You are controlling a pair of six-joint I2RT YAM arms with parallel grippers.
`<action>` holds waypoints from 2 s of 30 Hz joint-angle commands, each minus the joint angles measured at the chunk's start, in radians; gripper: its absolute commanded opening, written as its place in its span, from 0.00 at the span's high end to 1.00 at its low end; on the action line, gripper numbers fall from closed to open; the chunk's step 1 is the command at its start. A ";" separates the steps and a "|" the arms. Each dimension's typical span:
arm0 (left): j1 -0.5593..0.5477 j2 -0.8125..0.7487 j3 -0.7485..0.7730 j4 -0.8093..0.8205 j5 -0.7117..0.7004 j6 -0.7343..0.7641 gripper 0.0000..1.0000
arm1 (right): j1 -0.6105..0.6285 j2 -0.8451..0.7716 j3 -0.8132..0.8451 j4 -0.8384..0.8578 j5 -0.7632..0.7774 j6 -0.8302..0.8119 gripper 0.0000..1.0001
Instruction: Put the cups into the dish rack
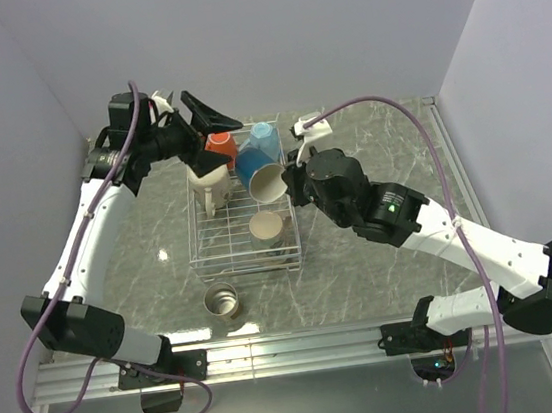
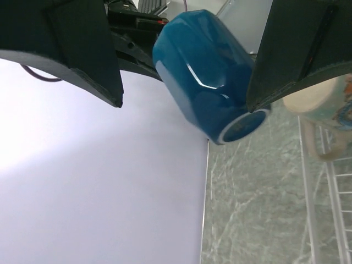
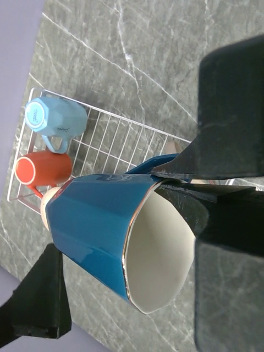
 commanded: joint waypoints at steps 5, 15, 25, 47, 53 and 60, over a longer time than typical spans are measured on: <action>-0.074 0.050 0.087 -0.054 -0.016 0.007 0.01 | 0.007 0.009 0.097 0.137 0.043 0.000 1.00; -0.064 0.072 0.109 -0.101 -0.024 0.021 0.01 | 0.007 0.026 0.115 0.150 0.108 -0.048 1.00; -0.074 0.101 0.089 -0.016 0.110 -0.042 0.01 | 0.032 0.080 0.167 0.192 0.166 -0.057 1.00; -0.081 0.101 0.055 0.102 0.187 -0.124 0.04 | 0.102 0.109 0.163 0.282 0.143 -0.066 1.00; -0.081 0.113 0.059 0.065 0.171 -0.125 0.12 | 0.145 0.130 0.167 0.293 0.168 -0.085 1.00; -0.081 0.096 0.029 0.090 0.181 -0.135 0.94 | 0.159 0.138 0.160 0.299 0.189 -0.082 1.00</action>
